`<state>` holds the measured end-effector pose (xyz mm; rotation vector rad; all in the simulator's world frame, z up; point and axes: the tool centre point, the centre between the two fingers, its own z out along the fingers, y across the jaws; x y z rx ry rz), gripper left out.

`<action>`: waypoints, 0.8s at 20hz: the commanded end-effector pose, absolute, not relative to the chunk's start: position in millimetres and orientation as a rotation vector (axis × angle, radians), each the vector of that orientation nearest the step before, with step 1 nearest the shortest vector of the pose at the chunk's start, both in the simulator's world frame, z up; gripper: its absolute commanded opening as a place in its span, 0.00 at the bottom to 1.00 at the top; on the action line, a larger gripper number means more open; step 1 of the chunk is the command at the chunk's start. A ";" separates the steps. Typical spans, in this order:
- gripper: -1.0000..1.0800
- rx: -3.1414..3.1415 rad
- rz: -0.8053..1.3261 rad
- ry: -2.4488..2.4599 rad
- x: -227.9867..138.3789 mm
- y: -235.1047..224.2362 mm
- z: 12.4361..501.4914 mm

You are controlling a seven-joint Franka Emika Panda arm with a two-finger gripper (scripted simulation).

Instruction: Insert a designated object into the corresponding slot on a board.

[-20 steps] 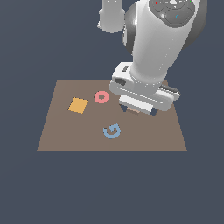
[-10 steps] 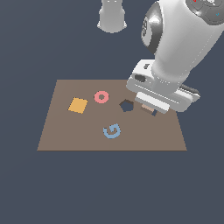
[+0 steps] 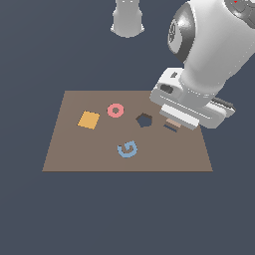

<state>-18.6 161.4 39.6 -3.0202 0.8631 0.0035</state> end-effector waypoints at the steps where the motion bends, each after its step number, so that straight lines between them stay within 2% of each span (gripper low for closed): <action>1: 0.00 -3.020 0.003 0.865 -18.2 161.0 38.3; 6: 0.00 -3.018 0.002 0.870 -17.0 161.3 30.1; 7: 0.96 -3.018 0.002 0.870 -17.0 161.3 30.1; 16: 0.96 -3.018 0.002 0.870 -17.0 161.3 30.1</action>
